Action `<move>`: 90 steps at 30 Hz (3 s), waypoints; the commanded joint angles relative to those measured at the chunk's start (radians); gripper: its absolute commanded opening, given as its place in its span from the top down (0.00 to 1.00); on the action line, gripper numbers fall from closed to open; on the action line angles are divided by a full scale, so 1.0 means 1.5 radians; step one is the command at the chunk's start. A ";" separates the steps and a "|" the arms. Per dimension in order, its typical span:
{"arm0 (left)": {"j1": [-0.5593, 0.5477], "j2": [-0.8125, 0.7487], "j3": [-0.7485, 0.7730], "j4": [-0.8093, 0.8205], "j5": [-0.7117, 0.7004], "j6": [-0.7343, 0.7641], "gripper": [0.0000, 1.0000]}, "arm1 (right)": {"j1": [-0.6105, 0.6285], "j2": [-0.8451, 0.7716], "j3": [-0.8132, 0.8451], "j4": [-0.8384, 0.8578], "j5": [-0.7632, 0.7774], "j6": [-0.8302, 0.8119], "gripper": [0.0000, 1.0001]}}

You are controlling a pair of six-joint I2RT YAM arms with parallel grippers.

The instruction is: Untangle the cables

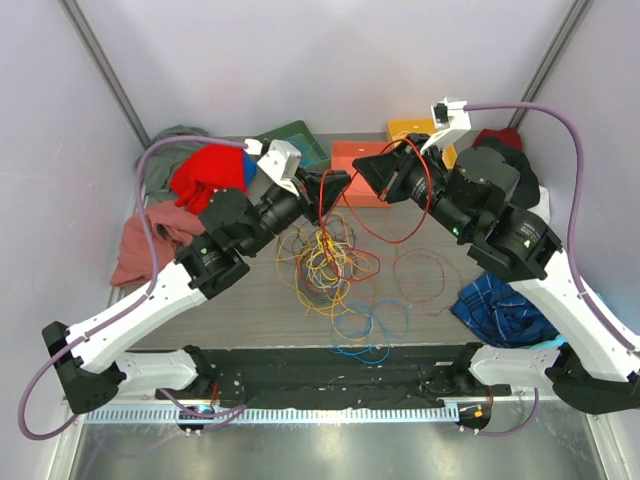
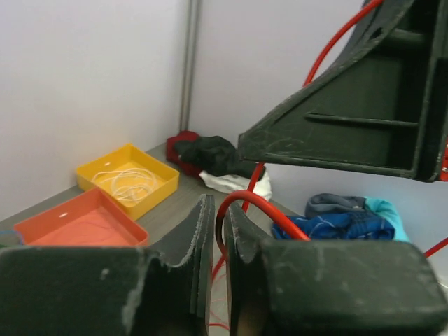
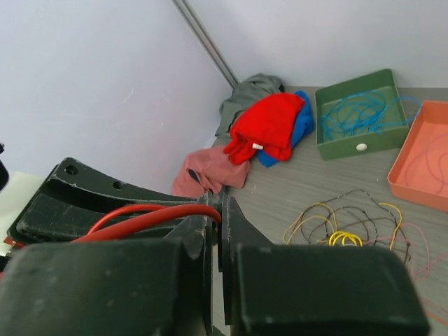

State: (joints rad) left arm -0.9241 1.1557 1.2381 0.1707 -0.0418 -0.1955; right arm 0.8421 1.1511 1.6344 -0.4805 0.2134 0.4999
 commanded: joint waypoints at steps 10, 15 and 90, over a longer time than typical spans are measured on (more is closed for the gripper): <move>0.001 -0.038 -0.103 0.180 0.131 -0.047 0.46 | 0.000 0.030 0.064 -0.056 -0.019 0.002 0.99; 0.002 -0.048 -0.120 0.183 0.119 -0.045 0.42 | 0.001 0.034 0.066 -0.069 0.010 -0.013 0.99; 0.059 0.051 0.137 -0.040 0.054 -0.055 1.00 | 0.000 -0.275 -0.546 0.211 -0.101 -0.011 0.31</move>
State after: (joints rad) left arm -0.8463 1.2346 1.3914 0.0540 0.0502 -0.2806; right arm 0.8421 0.7448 0.8597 -0.3054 0.1841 0.4847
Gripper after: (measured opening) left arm 0.032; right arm 0.690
